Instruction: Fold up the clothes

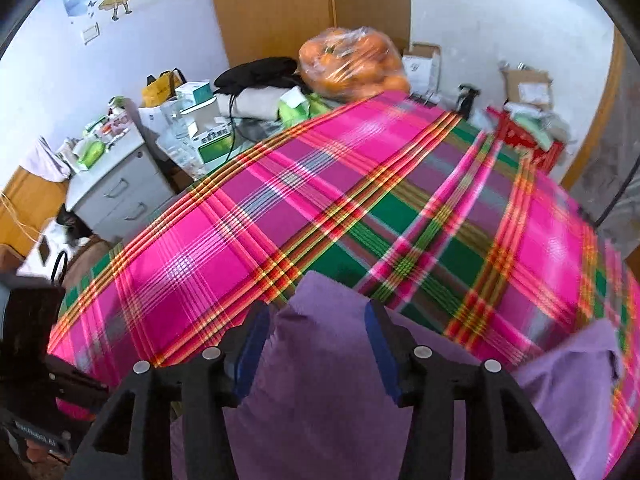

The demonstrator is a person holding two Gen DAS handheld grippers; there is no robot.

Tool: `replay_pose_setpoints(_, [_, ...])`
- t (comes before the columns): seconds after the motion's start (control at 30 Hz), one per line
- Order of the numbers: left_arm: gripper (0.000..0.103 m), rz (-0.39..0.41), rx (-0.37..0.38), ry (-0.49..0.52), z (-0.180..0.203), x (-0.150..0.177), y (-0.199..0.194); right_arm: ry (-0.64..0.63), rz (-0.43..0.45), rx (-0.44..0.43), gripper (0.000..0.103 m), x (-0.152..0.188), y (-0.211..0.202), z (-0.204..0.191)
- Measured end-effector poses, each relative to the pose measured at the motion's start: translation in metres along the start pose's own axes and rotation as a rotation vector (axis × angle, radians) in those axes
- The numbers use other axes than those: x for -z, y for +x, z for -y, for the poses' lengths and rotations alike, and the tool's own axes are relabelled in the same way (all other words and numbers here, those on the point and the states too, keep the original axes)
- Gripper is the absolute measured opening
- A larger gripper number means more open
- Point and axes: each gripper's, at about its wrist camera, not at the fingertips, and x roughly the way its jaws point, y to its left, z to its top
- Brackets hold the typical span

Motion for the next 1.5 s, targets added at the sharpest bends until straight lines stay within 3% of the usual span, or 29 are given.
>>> replay_pose_setpoints(0.27, [0.025, 0.027, -0.078, -0.070, -0.006, 0.029, -0.018, -0.043, 0.089, -0.046, 0.051, 0.014, -0.031, 0.011])
replay_pose_setpoints(0.37, [0.039, 0.017, -0.081, -0.116, -0.006, 0.042, -0.018, -0.094, 0.092, -0.055, 0.051, 0.022, -0.052, 0.019])
replay_pose_setpoints(0.5, [0.043, 0.048, -0.113, -0.145, -0.005, 0.074, -0.027, -0.116, 0.074, -0.040, 0.051, 0.018, -0.055, 0.031])
replay_pose_setpoints(0.63, [0.043, 0.084, -0.135, -0.215, -0.009, 0.094, -0.033, -0.128, 0.054, -0.127, 0.052, 0.009, -0.036, 0.032])
replay_pose_setpoints(0.9, [0.043, 0.104, -0.119, -0.295, -0.010, 0.120, -0.029, -0.209, -0.060, -0.166, 0.052, 0.004, 0.017, 0.016])
replay_pose_setpoints(1.03, [0.043, 0.070, -0.093, -0.320, -0.006, 0.126, -0.020, -0.175, -0.048, -0.205, 0.052, 0.006, 0.021, 0.021])
replay_pose_setpoints(1.2, [0.043, 0.099, -0.070, -0.353, -0.008, 0.124, -0.020, -0.109, -0.046, -0.247, 0.052, 0.009, 0.024, 0.031])
replay_pose_setpoints(1.33, [0.042, 0.128, -0.051, -0.381, -0.006, 0.119, -0.022, -0.058, -0.048, -0.292, 0.040, 0.011, 0.025, 0.038])
replay_pose_setpoints(1.43, [0.023, 0.147, -0.061, -0.402, -0.011, 0.117, -0.022, -0.077, -0.040, -0.274, 0.027, 0.012, 0.023, 0.033])
replay_pose_setpoints(1.5, [0.017, 0.161, -0.053, -0.423, -0.016, 0.113, -0.018, -0.091, -0.033, -0.259, 0.021, 0.014, 0.021, 0.029])
